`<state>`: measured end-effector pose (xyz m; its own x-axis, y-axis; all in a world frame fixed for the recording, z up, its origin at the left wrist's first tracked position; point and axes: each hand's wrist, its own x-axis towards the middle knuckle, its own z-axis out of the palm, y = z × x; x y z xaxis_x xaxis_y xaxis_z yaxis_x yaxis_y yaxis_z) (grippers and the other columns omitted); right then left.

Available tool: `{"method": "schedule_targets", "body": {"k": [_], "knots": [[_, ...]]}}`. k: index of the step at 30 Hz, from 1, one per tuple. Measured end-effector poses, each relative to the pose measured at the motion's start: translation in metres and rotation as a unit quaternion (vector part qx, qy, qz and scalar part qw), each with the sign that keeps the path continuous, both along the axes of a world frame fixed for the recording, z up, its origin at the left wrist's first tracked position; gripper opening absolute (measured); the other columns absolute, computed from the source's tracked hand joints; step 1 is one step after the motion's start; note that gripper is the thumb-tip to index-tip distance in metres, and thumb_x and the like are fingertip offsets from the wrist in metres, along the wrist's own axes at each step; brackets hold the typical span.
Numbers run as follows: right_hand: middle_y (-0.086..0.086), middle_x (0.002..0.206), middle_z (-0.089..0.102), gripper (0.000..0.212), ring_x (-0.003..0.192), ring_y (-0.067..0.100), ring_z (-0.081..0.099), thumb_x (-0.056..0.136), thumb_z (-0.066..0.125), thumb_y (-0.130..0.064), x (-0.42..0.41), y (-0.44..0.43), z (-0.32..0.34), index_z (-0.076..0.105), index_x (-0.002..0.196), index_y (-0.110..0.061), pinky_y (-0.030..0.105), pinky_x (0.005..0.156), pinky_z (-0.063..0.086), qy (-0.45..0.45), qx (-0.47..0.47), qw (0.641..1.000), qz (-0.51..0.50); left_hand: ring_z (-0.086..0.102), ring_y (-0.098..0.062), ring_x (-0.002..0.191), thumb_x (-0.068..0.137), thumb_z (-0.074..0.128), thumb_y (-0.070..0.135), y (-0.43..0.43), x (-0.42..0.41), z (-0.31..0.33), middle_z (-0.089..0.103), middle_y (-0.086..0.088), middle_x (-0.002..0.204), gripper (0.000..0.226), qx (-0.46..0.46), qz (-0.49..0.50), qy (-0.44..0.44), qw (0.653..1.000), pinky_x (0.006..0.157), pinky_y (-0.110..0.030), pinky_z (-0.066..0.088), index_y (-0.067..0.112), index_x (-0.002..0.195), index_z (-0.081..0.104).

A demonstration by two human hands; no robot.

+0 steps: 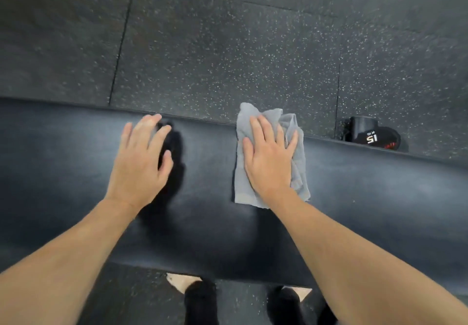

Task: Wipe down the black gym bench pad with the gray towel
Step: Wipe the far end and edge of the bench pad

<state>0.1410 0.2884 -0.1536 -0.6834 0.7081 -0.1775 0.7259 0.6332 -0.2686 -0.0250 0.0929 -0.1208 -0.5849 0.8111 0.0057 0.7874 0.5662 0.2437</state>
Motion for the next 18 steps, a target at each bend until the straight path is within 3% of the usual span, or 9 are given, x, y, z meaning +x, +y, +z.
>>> {"method": "schedule_targets", "body": {"k": [3,6,13,15,18], "knots": [[-0.007,0.153,0.049,0.052,0.141,0.023,0.045,0.104,0.030,-0.044,0.003,0.004,-0.001,0.048,0.148,-0.025,0.062,0.122,0.015,0.002,0.005,1.000,-0.010,0.038,-0.042,0.141,0.095,0.045,0.025,-0.043,-0.065,-0.008,0.042,-0.024,0.151,0.052,-0.031,0.041,-0.005,0.999,0.119,-0.057,0.022,-0.003,0.138,0.051],[-0.005,0.147,0.054,0.049,0.139,0.022,0.045,0.103,0.034,-0.041,0.001,0.000,0.000,0.050,0.145,-0.022,0.059,0.123,0.014,0.021,0.007,0.999,-0.030,0.032,-0.040,0.147,0.096,0.040,0.027,-0.072,-0.081,-0.026,0.037,-0.023,0.156,0.058,-0.033,0.017,-0.012,0.999,0.121,-0.056,0.018,0.001,0.148,0.044],[0.005,0.135,0.058,0.046,0.131,0.033,0.048,0.103,0.029,-0.041,-0.018,-0.005,0.010,0.051,0.134,-0.015,0.063,0.122,0.012,-0.005,-0.006,0.998,-0.059,0.030,-0.033,0.151,0.093,0.041,0.022,-0.075,-0.088,-0.031,0.037,-0.016,0.159,0.060,-0.013,0.011,-0.024,1.000,0.123,-0.054,0.019,0.008,0.151,0.044],[0.011,0.124,0.063,0.046,0.125,0.037,0.051,0.101,0.028,-0.041,-0.049,-0.018,0.011,0.057,0.123,-0.012,0.061,0.120,0.018,-0.029,-0.010,0.997,-0.077,0.029,-0.032,0.152,0.093,0.041,0.021,-0.074,-0.086,-0.033,0.037,-0.016,0.160,0.060,-0.020,0.007,-0.029,0.999,0.124,-0.054,0.019,0.009,0.152,0.043],[0.009,0.101,0.069,0.046,0.103,0.036,0.061,0.100,0.025,-0.039,-0.138,-0.060,0.008,0.064,0.101,-0.016,0.055,0.108,0.036,-0.053,-0.016,0.998,0.013,0.028,-0.032,0.152,0.091,0.041,0.019,-0.075,-0.087,-0.032,0.036,-0.015,0.160,0.061,-0.021,0.007,-0.033,0.999,0.123,-0.054,0.019,0.009,0.152,0.043]]}}
